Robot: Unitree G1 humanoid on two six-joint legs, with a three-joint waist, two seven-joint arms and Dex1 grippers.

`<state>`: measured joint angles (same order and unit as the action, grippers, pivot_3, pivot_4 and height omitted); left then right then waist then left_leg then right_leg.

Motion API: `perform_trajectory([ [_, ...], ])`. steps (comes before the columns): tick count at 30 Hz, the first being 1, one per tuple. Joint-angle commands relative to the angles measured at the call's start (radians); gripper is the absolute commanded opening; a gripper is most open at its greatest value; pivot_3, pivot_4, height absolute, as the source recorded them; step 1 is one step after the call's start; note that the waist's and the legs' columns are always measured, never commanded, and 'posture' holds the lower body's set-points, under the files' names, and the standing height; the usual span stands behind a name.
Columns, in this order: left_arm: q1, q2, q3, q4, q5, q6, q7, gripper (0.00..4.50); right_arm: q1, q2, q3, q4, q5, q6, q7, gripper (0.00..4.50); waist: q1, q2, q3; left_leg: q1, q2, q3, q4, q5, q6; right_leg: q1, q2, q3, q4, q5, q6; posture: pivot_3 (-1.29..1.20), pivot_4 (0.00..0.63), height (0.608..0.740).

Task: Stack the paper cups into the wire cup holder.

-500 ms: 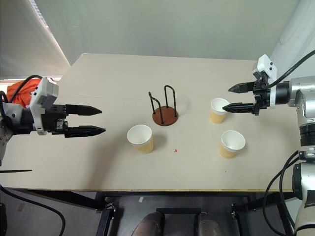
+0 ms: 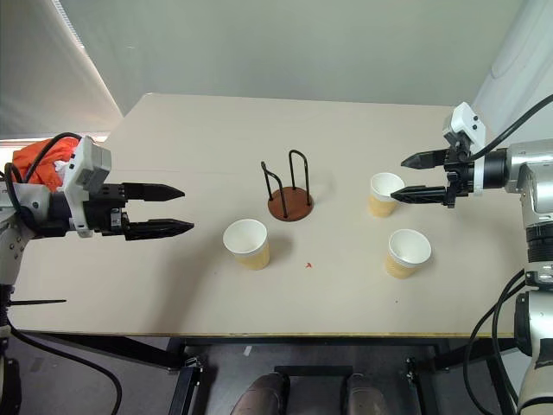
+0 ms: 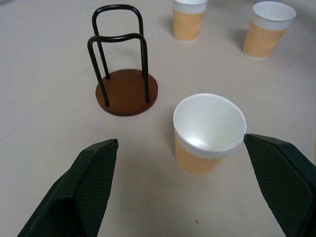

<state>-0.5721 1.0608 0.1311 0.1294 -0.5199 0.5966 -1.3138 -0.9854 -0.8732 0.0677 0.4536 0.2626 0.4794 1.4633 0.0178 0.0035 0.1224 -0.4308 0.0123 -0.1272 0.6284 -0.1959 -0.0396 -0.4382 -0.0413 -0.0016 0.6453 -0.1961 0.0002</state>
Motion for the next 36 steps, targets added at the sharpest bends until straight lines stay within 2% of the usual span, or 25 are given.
perform_trajectory([
  [1,-0.083,-0.022,-0.005,-0.004,0.025,-0.016,0.047,4.47,0.001,-0.012,-0.045,-0.078,0.041,0.024,-0.004,4.5,0.004,0.0,0.0,0.0,0.0,0.0,0.0,0.0,0.0,0.0,0.0,0.0,0.0,0.0,0.0,0.0,0.15,0.74],
  [6,-0.247,-0.125,-0.126,0.1,0.184,-0.094,0.165,4.47,0.042,-0.013,-0.074,-0.179,0.082,0.077,-0.035,4.5,0.011,0.0,0.0,0.0,0.0,0.0,0.001,0.0,0.0,0.001,0.0,0.0,0.0,0.001,0.001,0.0,0.15,0.74],
  [12,-0.302,-0.2,-0.173,0.093,0.196,-0.071,0.145,4.47,0.092,-0.049,-0.11,-0.279,0.114,0.134,-0.075,4.5,0.01,0.0,0.0,-0.002,0.0,0.001,0.002,0.0,0.001,0.001,0.0,0.001,-0.003,0.005,0.009,0.0,0.15,0.74],
  [15,-0.354,-0.26,-0.228,0.173,0.248,-0.089,0.168,4.47,0.148,-0.079,-0.15,-0.346,0.141,0.171,-0.104,4.5,0.013,0.0,0.0,-0.003,0.0,0.001,0.002,0.0,0.001,0.001,0.0,0.001,-0.004,0.008,0.016,0.0,0.15,0.74],
  [18,-0.41,-0.313,-0.264,0.253,0.298,-0.094,0.196,4.47,0.195,-0.092,-0.176,-0.396,0.162,0.196,-0.132,4.5,0.017,0.0,0.0,-0.004,0.0,0.001,0.003,0.001,0.002,0.001,0.0,0.001,-0.004,0.009,0.016,0.0,0.15,0.74],
  [28,-0.483,-0.472,-0.331,0.413,0.38,-0.079,0.206,4.47,0.286,-0.118,-0.231,-0.496,0.219,0.242,-0.215,4.5,0.019,0.0,0.0,-0.005,-0.001,0.004,0.009,0.002,0.005,0.003,0.0,0.004,-0.007,0.013,0.024,0.0,0.15,0.74],
  [32,-0.541,-0.539,-0.318,0.537,0.403,-0.111,0.262,4.47,0.302,-0.123,-0.242,-0.517,0.235,0.248,-0.235,4.5,0.022,-0.001,0.0,-0.006,-0.001,0.004,0.011,0.003,0.006,0.005,0.0,0.004,-0.012,0.017,0.03,0.0,0.15,0.74],
  [36,-0.579,-0.596,-0.305,0.601,0.392,-0.135,0.252,4.47,0.303,-0.122,-0.24,-0.526,0.244,0.249,-0.252,4.5,0.025,-0.001,0.0,-0.008,-0.003,0.004,0.012,0.003,0.009,0.006,0.0,0.006,-0.017,0.019,0.033,0.0,0.15,0.74],
])
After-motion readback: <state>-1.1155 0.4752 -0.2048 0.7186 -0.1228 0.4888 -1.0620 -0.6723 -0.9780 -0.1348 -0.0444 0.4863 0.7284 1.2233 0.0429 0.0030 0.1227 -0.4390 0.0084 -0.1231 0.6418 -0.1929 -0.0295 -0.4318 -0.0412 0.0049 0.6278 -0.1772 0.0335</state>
